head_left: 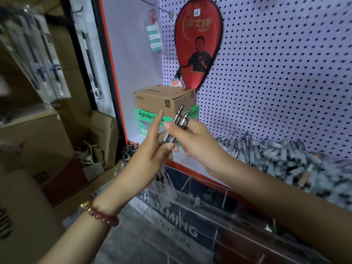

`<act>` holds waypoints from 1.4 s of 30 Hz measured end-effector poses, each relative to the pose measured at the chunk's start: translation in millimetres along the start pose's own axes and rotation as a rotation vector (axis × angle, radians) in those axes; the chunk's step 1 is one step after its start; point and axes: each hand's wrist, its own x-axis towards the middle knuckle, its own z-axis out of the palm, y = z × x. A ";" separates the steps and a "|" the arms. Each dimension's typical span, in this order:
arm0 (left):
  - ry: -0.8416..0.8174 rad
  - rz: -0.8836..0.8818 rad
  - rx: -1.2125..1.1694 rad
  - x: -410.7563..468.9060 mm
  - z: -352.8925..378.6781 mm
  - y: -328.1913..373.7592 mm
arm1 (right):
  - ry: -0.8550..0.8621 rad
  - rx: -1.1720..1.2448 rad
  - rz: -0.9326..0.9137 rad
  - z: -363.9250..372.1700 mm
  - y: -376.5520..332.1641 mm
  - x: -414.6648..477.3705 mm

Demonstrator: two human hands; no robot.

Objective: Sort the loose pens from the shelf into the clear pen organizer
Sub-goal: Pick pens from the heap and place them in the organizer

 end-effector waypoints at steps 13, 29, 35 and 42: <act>0.107 -0.131 0.513 3.8 -32.8 -23.8 | -0.159 -0.738 -0.080 -3.6 19.4 21.9; -0.025 -0.221 0.646 -8.5 -21.4 -27.0 | -0.238 -0.987 0.025 14.4 41.9 7.4; -0.013 -0.242 0.609 -10.0 -19.0 -29.5 | -0.473 -0.823 0.181 6.8 38.8 9.4; 0.024 -0.214 0.556 -9.4 -20.6 -33.2 | -0.525 -0.810 0.174 5.1 36.7 8.6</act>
